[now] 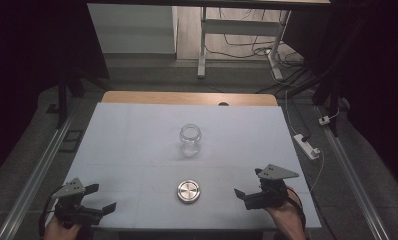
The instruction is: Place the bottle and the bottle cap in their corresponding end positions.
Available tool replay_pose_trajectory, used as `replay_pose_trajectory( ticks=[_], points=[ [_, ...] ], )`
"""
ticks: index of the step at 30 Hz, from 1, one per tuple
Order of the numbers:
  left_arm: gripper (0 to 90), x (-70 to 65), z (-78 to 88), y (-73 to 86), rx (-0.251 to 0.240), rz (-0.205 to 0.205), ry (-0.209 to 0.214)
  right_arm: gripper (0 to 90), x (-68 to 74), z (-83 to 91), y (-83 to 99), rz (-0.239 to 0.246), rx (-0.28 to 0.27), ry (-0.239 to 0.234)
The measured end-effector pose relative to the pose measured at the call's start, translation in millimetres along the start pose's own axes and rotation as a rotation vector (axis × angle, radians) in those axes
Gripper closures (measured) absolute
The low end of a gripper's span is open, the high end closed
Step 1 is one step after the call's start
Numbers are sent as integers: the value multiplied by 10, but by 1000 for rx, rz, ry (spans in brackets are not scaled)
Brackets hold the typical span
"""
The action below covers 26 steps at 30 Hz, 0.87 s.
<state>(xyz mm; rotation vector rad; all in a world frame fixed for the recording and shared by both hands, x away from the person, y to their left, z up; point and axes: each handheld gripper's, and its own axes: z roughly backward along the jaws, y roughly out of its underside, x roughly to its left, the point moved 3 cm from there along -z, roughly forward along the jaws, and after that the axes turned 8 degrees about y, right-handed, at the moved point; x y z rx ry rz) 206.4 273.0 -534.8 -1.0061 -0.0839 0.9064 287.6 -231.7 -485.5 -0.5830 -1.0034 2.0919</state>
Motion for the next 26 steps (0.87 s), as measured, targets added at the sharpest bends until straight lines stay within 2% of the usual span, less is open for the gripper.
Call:
replay_pose_trajectory(
  ticks=[4, 9, 17, 19, 26],
  points=[
    [0, 17, 37, 38, 6, 2, -35, 0, -55, 96, 145, -28, 18, 36],
    [0, 31, 79, 88, 16, -2, -76, 0, -112, 214, 348, -80, 29, 59],
    [0, 43, 129, 167, 32, 3, -112, 0, -177, 374, 630, -146, 49, 89],
    [0, 42, 134, 181, 41, 9, -119, 0, -180, 416, 643, -154, 37, 95],
    [0, 47, 133, 194, 60, 24, -123, 0, -148, 435, 691, -139, 98, 97]
  ],
)
